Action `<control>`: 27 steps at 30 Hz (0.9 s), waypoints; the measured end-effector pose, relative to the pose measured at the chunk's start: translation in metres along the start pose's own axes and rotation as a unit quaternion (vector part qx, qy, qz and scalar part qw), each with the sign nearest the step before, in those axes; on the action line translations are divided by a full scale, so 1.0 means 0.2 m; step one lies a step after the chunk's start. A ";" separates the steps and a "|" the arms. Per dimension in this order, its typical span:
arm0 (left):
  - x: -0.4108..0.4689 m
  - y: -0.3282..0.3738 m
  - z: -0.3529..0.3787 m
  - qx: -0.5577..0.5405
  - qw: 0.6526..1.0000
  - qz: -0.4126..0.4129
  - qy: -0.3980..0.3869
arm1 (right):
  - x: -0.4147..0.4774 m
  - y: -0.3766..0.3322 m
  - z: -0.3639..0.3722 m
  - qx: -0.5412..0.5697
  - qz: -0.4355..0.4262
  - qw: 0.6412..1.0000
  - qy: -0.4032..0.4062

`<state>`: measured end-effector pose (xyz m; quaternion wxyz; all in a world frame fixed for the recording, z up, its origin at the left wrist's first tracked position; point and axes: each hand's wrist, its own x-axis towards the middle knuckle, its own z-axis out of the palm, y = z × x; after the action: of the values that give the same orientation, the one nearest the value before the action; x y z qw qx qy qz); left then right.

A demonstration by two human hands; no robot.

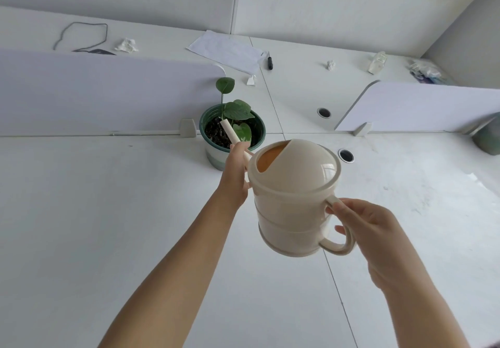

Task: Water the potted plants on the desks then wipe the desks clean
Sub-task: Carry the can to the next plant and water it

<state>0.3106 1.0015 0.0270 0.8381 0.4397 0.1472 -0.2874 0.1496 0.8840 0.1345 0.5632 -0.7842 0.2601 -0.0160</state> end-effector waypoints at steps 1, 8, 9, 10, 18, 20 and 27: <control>0.00 0.01 0.00 -0.002 1.000 0.004 0.003 | 0.01 0.00 0.01 0.003 0.002 1.000 0.001; -0.02 -0.03 0.01 -0.021 1.000 -0.016 0.000 | -0.01 0.03 -0.01 0.018 0.006 1.000 -0.002; -0.03 -0.05 0.02 -0.019 1.000 -0.016 0.001 | -0.02 0.04 -0.02 0.014 0.004 1.000 0.001; -0.04 -0.06 0.04 -0.014 1.000 -0.015 0.004 | -0.02 0.06 -0.05 0.007 0.005 1.000 0.003; -0.09 -0.11 0.21 0.027 0.999 -0.025 -0.007 | -0.08 0.09 -0.19 0.020 0.036 0.998 0.051; -0.10 -0.10 0.25 0.033 0.999 -0.027 -0.010 | -0.10 0.07 -0.19 0.034 0.035 0.997 0.055; -0.12 -0.13 0.26 0.040 0.999 -0.032 -0.004 | -0.08 0.14 -0.24 0.021 0.043 0.996 0.078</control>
<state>0.2756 0.9559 0.0519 0.8107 0.4666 0.1461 -0.3219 0.1105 0.8425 0.1310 0.5577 -0.7567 0.3361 -0.0587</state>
